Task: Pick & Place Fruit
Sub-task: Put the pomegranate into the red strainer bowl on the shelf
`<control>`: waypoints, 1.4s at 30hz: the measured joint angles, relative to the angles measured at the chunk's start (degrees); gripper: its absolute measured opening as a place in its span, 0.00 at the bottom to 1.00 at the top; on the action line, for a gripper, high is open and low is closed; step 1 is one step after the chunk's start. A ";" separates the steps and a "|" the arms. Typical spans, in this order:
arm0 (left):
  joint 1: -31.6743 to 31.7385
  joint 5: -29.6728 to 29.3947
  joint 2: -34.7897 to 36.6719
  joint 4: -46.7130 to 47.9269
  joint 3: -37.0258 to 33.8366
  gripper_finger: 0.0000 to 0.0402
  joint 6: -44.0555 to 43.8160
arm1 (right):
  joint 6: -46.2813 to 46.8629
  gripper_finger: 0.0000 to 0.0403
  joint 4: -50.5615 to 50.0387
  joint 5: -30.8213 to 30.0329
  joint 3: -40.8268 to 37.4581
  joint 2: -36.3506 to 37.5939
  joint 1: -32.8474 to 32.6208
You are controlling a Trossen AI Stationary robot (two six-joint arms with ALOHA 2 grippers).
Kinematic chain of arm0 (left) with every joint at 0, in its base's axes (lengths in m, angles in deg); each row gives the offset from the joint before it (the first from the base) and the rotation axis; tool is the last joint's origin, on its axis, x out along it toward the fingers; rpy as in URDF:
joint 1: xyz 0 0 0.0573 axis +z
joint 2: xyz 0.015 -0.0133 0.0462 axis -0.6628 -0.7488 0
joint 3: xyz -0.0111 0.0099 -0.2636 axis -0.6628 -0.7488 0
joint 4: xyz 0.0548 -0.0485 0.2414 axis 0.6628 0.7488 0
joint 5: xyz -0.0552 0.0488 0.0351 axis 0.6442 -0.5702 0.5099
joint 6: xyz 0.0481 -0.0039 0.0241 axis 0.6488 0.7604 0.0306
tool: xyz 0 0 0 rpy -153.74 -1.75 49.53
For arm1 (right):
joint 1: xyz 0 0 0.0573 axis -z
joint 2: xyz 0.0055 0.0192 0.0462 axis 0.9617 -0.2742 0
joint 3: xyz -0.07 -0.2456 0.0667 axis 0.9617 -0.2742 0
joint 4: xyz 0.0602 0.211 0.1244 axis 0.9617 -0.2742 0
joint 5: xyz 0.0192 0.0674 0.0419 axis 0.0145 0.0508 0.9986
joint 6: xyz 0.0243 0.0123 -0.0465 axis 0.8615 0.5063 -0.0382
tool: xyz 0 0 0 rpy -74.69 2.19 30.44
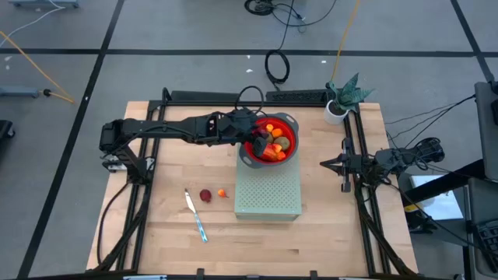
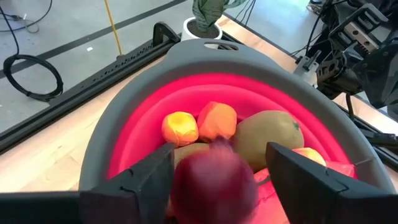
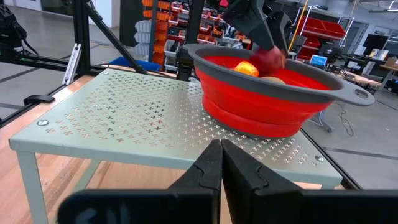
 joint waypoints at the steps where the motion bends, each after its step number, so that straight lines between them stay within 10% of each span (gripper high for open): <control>1: 0.00 0.04 0.00 0.00 0.00 0.65 0.16 | 0.00 0.00 0.00 0.00 -0.01 0.00 0.00; 12: -0.21 0.22 6.04 0.69 0.02 0.74 -0.27 | 0.00 0.00 0.00 0.00 -0.01 0.00 0.00; 42: -27.39 -4.49 14.21 37.59 0.04 0.34 -37.11 | 0.44 0.00 -0.13 0.02 0.00 0.00 0.00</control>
